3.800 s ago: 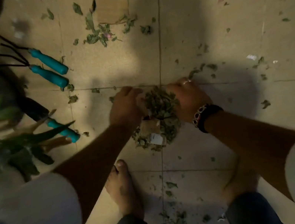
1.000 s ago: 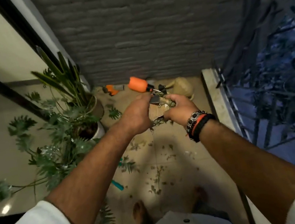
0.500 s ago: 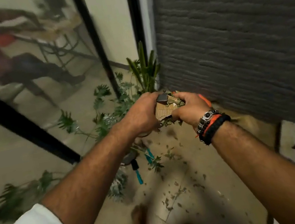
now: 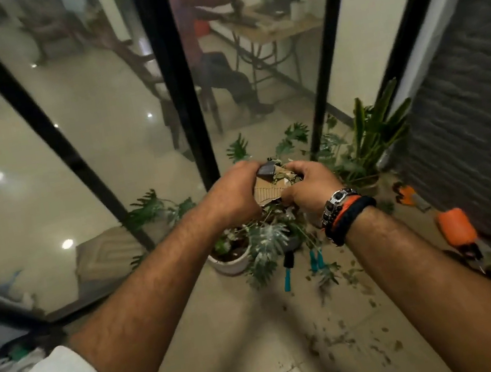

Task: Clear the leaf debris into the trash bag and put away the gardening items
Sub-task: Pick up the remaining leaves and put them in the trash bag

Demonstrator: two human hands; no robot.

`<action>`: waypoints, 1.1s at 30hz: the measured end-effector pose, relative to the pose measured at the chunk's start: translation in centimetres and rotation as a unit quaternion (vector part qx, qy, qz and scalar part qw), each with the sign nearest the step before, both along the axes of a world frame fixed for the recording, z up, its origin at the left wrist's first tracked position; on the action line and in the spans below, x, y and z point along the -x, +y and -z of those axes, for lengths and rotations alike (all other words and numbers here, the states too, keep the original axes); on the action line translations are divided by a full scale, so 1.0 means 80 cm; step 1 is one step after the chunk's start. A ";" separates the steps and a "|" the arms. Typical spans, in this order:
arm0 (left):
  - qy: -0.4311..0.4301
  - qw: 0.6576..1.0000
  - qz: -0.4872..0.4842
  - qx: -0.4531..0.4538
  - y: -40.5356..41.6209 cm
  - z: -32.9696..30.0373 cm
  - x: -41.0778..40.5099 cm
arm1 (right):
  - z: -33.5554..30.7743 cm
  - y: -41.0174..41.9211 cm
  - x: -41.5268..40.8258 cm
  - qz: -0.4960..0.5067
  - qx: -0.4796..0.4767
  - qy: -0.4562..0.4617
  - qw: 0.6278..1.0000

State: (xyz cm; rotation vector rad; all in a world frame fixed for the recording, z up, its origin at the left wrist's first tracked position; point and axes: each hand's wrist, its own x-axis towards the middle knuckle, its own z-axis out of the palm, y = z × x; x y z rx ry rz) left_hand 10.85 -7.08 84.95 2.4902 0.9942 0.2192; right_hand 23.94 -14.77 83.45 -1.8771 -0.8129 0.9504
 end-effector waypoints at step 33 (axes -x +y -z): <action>0.005 0.829 -0.550 0.103 0.103 0.103 0.591 | 0.080 0.301 0.594 -0.558 0.072 0.006 0.827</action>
